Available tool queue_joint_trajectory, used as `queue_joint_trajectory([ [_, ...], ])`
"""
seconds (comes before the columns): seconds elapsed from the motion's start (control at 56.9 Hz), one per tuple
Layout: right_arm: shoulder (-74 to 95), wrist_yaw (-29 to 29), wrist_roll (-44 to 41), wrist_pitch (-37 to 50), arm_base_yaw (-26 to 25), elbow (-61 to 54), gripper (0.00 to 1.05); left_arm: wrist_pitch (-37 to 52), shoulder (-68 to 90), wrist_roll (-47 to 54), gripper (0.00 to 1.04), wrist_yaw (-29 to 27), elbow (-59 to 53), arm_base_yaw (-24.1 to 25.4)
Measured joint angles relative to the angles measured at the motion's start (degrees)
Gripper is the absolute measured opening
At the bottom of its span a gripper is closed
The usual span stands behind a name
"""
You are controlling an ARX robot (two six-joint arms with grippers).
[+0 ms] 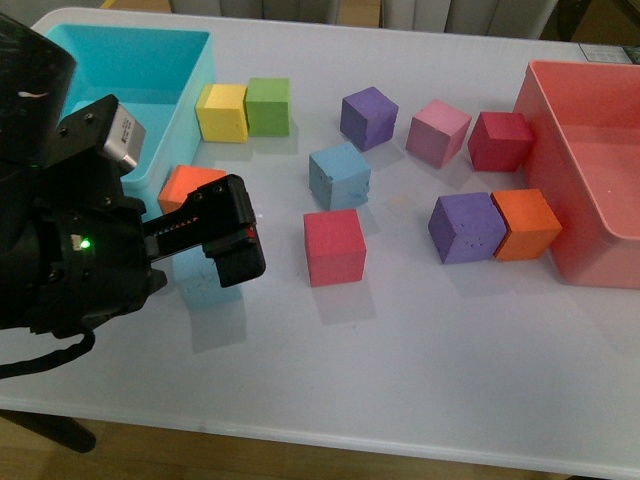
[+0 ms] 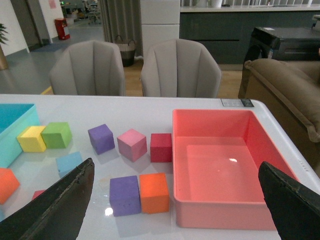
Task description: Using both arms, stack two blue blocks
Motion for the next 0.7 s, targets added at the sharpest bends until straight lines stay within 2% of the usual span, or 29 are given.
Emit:
queue_joint_trajectory([
  [0.352, 0.00, 0.02, 0.00, 0.00, 0.00, 0.00, 0.96, -4.59, 7.74, 7.78, 0.96, -9.35, 8.79, 1.75],
  [0.703, 0.00, 0.02, 0.00, 0.00, 0.00, 0.00, 0.96, -6.10, 13.07, 10.10, 0.96, -11.39, 12.90, 1.31],
])
